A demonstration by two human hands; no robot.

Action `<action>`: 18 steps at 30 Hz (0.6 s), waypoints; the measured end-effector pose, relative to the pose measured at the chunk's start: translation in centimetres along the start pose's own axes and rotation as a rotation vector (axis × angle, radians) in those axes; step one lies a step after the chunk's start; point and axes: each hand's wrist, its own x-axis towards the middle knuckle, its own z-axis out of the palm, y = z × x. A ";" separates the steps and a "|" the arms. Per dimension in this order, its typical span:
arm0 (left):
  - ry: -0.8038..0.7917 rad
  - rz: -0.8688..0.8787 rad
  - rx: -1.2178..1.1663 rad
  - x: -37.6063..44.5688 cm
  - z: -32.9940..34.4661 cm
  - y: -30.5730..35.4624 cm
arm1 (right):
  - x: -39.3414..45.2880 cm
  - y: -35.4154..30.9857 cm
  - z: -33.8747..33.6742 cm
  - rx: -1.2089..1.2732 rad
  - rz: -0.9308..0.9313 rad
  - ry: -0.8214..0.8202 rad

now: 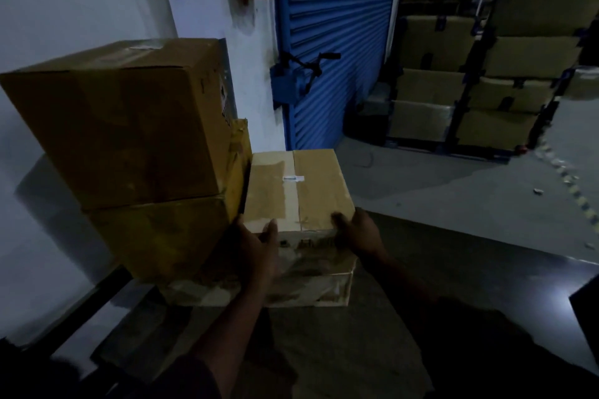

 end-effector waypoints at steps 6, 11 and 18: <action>-0.014 0.113 -0.143 -1.7 2.1 2.5 | -2.9 0.2 -3.8 0.156 -0.041 0.116; -0.117 0.193 -0.131 -6.6 5.5 6.0 | -6.5 2.3 -11.3 0.250 -0.085 0.304; -0.397 0.033 -0.115 -19.7 12.8 3.5 | -13.8 12.1 -22.9 0.117 0.061 0.457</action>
